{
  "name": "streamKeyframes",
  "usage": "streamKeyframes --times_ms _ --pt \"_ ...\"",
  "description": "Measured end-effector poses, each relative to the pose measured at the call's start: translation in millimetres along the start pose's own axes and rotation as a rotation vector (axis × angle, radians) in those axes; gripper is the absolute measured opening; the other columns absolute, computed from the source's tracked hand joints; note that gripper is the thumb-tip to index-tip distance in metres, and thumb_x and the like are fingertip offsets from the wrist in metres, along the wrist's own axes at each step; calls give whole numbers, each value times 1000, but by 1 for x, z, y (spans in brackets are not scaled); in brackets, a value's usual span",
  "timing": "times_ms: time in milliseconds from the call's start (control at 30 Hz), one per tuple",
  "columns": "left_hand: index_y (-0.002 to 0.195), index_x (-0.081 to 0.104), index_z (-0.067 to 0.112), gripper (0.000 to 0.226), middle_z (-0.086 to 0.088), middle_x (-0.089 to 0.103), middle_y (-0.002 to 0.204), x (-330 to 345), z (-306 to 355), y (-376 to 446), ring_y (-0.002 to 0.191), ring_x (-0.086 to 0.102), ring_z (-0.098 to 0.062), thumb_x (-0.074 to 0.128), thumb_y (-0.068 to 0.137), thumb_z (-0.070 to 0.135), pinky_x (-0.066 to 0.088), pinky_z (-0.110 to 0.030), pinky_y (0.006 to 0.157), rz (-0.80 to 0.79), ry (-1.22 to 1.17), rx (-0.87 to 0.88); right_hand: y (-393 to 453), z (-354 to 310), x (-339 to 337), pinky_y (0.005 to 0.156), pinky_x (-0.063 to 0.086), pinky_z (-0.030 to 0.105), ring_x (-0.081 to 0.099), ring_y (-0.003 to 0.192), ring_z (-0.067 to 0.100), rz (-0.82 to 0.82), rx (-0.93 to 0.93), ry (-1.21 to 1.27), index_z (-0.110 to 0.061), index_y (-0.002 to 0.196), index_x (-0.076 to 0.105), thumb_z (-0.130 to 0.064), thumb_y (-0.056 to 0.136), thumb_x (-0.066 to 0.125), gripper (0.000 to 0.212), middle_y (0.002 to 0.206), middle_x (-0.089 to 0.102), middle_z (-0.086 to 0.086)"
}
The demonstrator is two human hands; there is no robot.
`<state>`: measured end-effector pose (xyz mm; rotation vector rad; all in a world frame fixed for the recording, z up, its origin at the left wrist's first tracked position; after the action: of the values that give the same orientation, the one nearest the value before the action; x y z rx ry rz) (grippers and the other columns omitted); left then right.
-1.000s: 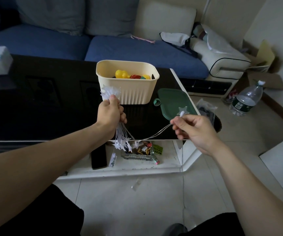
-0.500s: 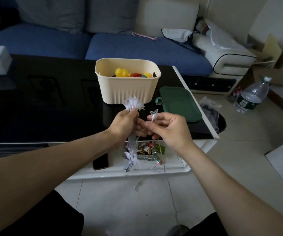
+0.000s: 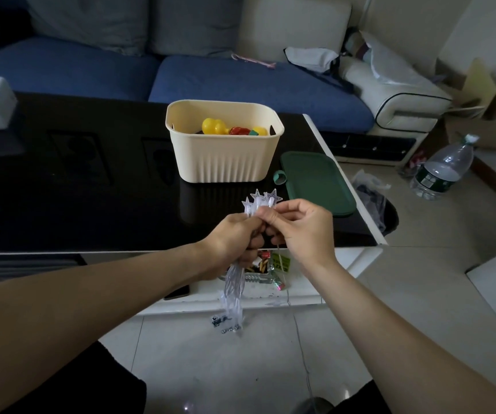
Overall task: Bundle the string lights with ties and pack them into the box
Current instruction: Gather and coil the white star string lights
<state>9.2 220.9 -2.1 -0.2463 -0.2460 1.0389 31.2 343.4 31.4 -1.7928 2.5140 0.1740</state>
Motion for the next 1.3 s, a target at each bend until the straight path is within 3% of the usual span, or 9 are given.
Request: streamKeyframes --times_ms 200,367,467,533,700,833,967,1167,1300 --pt "77 46 14 36 1 28 52 -1 -2 -1 40 21 -11 37 106 33 17 -22 46 -16 -22 -14 -2 4 7 53 56 31 65 50 17 -9 17 7 -7 77 66 -43 75 79 39 60 69 8" --pt "72 47 16 39 4 29 50 1 -1 -4 41 22 -10 38 106 33 19 -23 45 -16 -18 -5 0 7 5 51 51 31 62 50 17 46 13 -78 -8 71 64 -45 88 72 41 57 66 6" --pt "72 40 17 39 7 29 47 -4 -1 -1 39 22 -9 34 108 32 19 -22 44 71 -14 20 1 7 8 58 58 34 66 58 14 6 -9 -140 -14 81 70 -33 94 69 23 70 71 4" --pt "73 37 16 39 8 29 46 -9 -1 1 39 23 -9 30 108 31 20 -24 46 108 -9 36 -1 7 13 61 59 28 70 70 14 -64 -1 -154 -21 90 70 -19 94 70 4 83 72 5" --pt "96 47 8 31 4 30 50 -6 -1 2 42 25 -12 30 109 30 25 -25 46 46 10 36 -5 14 10 58 57 25 71 62 12 5 125 20 -12 96 65 -13 87 78 16 80 73 9" --pt "95 47 8 28 2 32 52 -4 -1 1 43 27 -13 32 108 27 25 -26 47 50 27 45 -5 17 9 60 57 24 71 65 11 12 124 13 -14 90 71 -12 88 76 6 77 74 7" --pt "84 46 7 32 -1 39 56 -12 -5 1 40 34 -12 36 107 26 28 -27 46 141 70 53 -7 15 15 68 59 28 74 75 15 -38 71 -106 -24 93 77 -8 90 72 17 82 76 1" --pt "79 52 5 33 -5 46 55 -32 -7 7 45 43 -17 42 105 23 37 -30 48 352 120 102 -14 13 34 81 61 39 66 77 13 -247 122 -197 -27 123 70 -8 90 69 38 86 63 -5" --pt "80 56 10 30 0 51 55 -35 -4 7 45 48 -12 44 104 22 40 -26 47 383 66 128 -17 9 37 68 59 23 63 63 -1 -293 126 -206 -26 129 53 -10 87 74 49 91 61 -3"
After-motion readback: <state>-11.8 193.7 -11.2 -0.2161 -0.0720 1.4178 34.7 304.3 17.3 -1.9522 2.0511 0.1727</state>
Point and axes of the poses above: each hand's wrist, its own y-axis towards the middle knuckle, its own x-axis out of the palm, z = x × y, the point moved 7 cm from there along y, towards the middle knuckle
